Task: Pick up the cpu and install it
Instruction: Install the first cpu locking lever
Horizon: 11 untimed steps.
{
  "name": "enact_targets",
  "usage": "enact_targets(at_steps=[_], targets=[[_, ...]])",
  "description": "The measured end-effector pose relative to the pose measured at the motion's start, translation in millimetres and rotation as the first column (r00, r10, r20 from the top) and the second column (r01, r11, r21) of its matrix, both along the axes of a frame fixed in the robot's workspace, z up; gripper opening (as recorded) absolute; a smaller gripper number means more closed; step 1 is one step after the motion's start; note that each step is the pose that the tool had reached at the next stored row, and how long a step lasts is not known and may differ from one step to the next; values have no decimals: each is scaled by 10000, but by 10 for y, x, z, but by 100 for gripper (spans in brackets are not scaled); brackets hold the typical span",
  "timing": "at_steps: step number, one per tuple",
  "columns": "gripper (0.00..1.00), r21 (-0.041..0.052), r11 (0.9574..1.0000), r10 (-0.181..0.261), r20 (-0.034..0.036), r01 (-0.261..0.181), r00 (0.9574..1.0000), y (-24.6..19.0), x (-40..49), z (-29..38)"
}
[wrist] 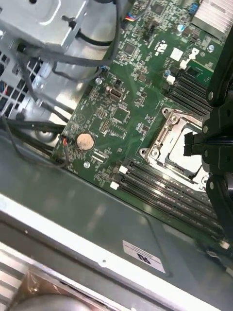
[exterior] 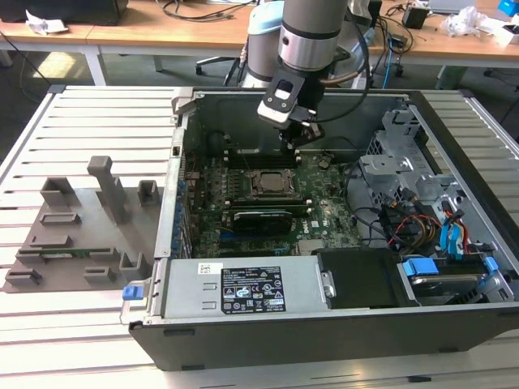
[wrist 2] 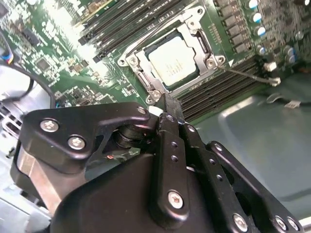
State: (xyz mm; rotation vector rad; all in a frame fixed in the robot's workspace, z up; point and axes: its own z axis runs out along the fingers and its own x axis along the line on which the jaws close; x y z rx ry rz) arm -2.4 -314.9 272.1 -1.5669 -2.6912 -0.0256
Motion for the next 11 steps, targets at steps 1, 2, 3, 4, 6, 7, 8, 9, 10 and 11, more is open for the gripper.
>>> enact_targets(at_steps=[1, 2, 3, 4, 6, 7, 8, 9, 10, 11], targets=[[11, 0, 9999, 149, 0, -149, 9999, 0, 0, 0], [11, 0, 9993, 376, 0, -376, 9993, 0, 0, 0], [11, 0, 9982, 607, 0, -607, 9982, 0, 0, 0], [11, 1, 9968, 797, 1, -797, 9968, 0, 0, 0], [11, 0, 9831, 1833, 1, -1833, 9831, 0, 0, 0], [11, 1, 9775, 2111, 0, -2111, 9775, 0, 0, 0], [11, 0, 9724, 2335, 0, -2335, 9724, 0, 0, 0], [11, 0, 9678, 2518, 0, -2518, 9678, 0, 0, 0], [11, 0, 9582, 2860, 0, -2860, 9582, 0, 0, 0], [11, 0, 9480, 3183, 0, -3183, 9480, 0, 0, 0]])
